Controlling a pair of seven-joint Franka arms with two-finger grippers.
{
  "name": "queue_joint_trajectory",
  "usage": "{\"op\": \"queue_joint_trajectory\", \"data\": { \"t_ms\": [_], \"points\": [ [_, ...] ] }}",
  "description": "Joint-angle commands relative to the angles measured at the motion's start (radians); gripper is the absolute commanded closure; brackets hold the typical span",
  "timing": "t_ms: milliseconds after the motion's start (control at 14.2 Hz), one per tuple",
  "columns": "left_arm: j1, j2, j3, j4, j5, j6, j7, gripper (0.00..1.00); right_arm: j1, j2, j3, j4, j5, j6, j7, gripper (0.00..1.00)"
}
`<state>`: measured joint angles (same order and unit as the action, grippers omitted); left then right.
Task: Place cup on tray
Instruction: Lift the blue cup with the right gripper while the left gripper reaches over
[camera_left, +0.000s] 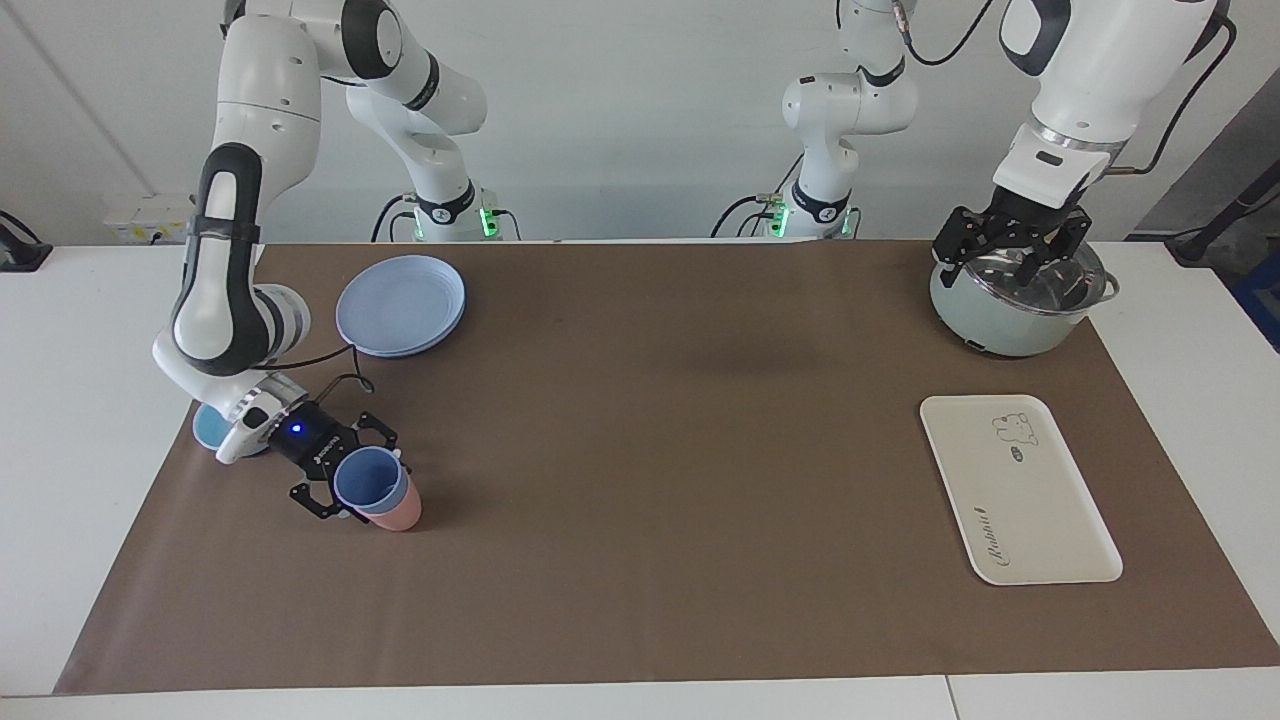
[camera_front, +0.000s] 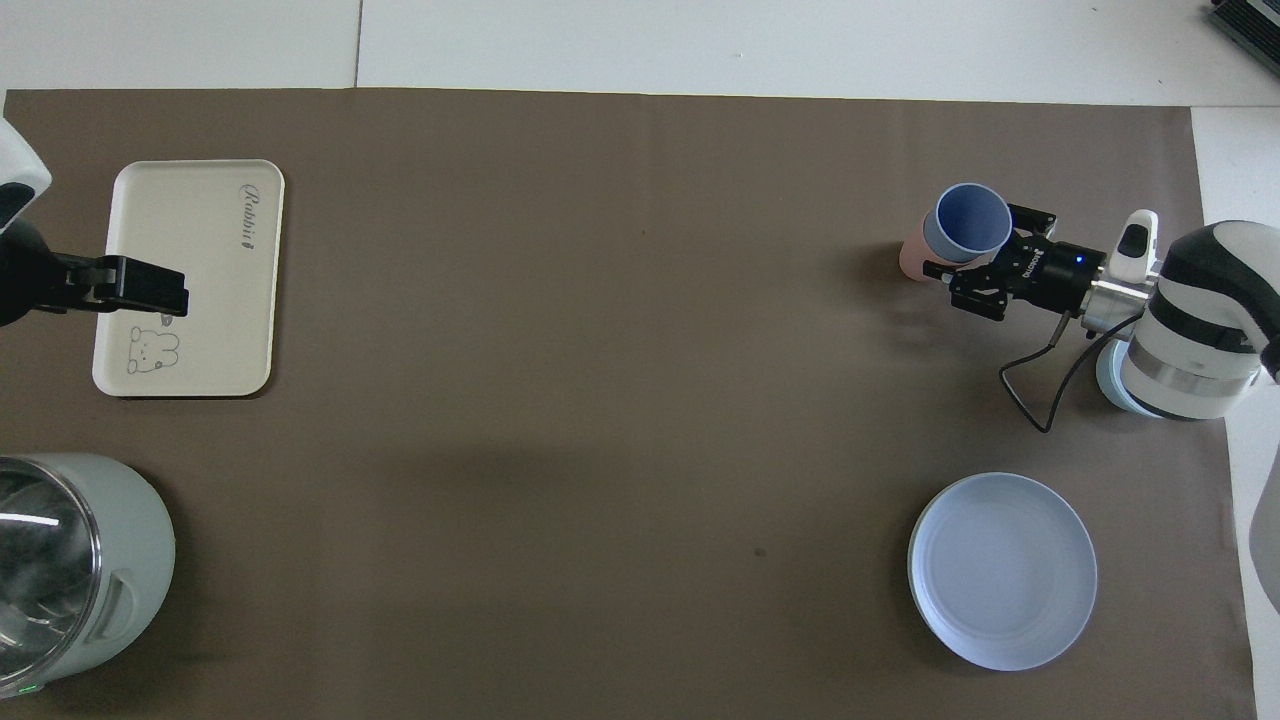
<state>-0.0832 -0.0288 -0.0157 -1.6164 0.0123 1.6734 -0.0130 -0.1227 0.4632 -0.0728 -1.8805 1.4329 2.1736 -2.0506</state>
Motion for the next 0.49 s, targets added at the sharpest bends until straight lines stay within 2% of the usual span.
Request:
{"op": "queue_joint_trajectory", "data": {
  "t_ms": [0, 211, 421],
  "points": [
    [-0.001, -0.029, -0.003, -0.04, -0.04, 0.043, 0.008, 0.02, 0.029, -0.075, 0.007, -0.009, 0.005, 0.069, 0.091, 1.0],
    [-0.001, -0.02, -0.003, -0.04, -0.081, 0.063, 0.004, 0.05, 0.063, -0.155, 0.007, -0.002, -0.179, 0.133, 0.339, 1.0],
    [-0.003, 0.007, -0.001, -0.036, -0.195, 0.12, -0.007, 0.09, 0.066, -0.222, 0.008, 0.018, -0.404, 0.144, 0.6, 1.0]
  ]
}}
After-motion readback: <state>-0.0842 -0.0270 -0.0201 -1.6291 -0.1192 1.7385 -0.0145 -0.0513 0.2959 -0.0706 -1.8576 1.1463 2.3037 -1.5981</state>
